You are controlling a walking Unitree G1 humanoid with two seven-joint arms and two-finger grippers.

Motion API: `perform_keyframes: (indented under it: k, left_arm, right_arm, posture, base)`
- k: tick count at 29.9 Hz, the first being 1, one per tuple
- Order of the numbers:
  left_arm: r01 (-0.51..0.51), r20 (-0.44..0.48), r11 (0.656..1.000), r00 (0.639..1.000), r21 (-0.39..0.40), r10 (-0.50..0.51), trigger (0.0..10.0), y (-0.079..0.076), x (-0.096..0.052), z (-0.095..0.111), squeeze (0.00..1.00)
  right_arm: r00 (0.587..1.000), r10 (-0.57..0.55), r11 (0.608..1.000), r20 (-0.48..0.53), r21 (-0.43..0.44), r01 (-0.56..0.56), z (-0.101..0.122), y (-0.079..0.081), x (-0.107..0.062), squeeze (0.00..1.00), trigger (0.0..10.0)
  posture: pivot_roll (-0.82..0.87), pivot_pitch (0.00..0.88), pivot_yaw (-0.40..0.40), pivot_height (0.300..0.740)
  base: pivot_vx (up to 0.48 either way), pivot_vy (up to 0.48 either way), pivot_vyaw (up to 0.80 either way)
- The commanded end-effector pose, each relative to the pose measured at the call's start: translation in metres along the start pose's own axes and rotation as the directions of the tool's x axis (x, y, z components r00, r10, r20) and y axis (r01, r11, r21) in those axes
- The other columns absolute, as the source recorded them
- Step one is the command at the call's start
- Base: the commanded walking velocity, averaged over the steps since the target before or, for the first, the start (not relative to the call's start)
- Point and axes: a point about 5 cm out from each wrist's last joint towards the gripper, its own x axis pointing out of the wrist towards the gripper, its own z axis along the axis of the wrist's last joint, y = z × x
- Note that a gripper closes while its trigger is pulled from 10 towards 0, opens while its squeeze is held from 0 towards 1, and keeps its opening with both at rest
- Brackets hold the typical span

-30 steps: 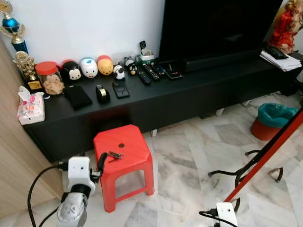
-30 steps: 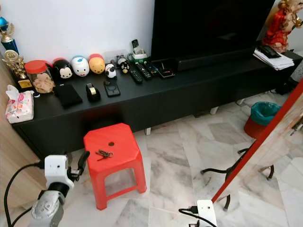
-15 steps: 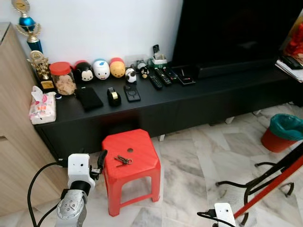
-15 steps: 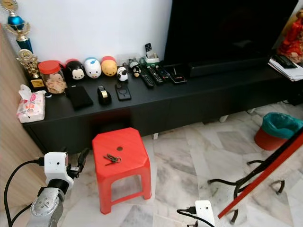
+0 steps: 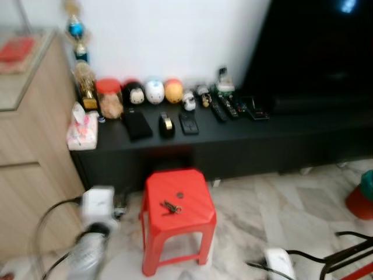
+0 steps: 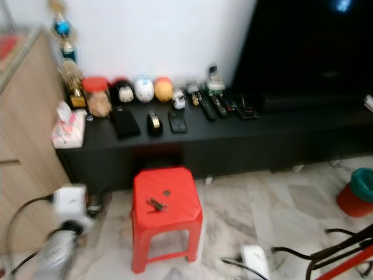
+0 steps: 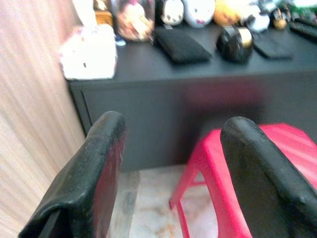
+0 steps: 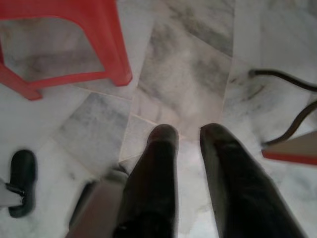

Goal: Hang keys on a hook

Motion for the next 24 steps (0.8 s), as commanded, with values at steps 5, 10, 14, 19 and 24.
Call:
perform_keyframes:
  k: [5, 10, 14, 19, 24]
  left_arm:
    - [0.056, 0.034, 0.998, 0.998, -0.011, -0.055, 10.0, -0.016, 0.007, 0.007, 0.0]
    - [0.069, 0.029, 0.998, 0.997, -0.015, -0.068, 10.0, -0.017, 0.007, 0.006, 0.0]
    - [0.18, 0.024, 0.983, 0.983, -0.04, -0.179, 10.0, -0.031, 0.003, 0.004, 0.0]
    - [0.199, 0.013, 0.98, 0.98, -0.023, -0.199, 10.0, -0.034, -0.001, 0.002, 0.0]
    - [0.196, 0.016, 0.98, 0.981, -0.029, -0.195, 10.0, -0.033, -0.001, 0.003, 0.0]
  right_arm:
    - [0.998, -0.046, 0.999, -0.038, 0.005, 0.046, -0.011, -0.018, -0.001, 0.0, 10.0]
    - [0.998, -0.048, 0.999, -0.035, 0.012, 0.048, -0.011, -0.018, -0.001, 0.0, 10.0]
    - [0.998, -0.05, 0.999, -0.029, 0.016, 0.05, -0.011, -0.018, -0.001, 0.0, 10.0]
    - [0.998, -0.051, 0.998, -0.029, 0.02, 0.051, -0.01, -0.017, -0.001, 0.0, 10.0]
    - [0.998, -0.052, 0.998, -0.033, 0.016, 0.053, -0.011, -0.017, -0.001, 0.0, 10.0]
  posture:
    - [0.07, 0.007, -0.111, 0.74]
    - [0.07, 0.014, -0.111, 0.74]
    - [0.07, 0.02, -0.109, 0.74]
    - [0.07, 0.025, -0.106, 0.74]
    - [0.07, 0.028, -0.107, 0.74]
  base:
    - [0.297, 0.0, 0.0]
    - [0.284, 0.0, 0.0]
    - [0.0, 0.0, 0.0]
    - [0.0, 0.0, 0.0]
    - [0.0, 0.0, 0.0]
